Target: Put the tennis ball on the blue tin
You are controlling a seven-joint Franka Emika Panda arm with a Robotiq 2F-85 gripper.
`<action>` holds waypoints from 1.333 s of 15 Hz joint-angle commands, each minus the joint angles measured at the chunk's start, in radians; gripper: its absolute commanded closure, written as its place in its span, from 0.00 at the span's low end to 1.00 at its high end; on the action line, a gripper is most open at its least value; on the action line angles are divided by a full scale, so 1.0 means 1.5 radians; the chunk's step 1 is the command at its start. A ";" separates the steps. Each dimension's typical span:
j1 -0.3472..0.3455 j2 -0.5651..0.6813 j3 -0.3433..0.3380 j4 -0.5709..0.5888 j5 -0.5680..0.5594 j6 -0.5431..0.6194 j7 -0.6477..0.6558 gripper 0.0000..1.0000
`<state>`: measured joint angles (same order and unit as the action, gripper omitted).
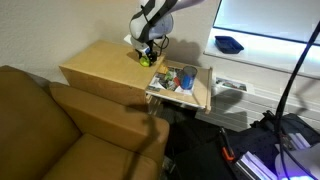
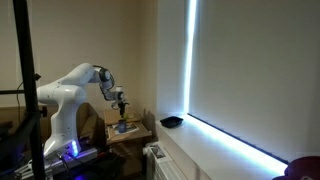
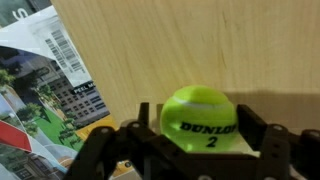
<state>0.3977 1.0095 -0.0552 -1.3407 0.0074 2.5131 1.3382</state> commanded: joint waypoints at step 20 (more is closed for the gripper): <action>-0.063 -0.348 -0.010 -0.244 -0.047 -0.202 -0.063 0.59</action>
<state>0.3268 0.6272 -0.0817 -1.5157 -0.0476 2.2073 1.2458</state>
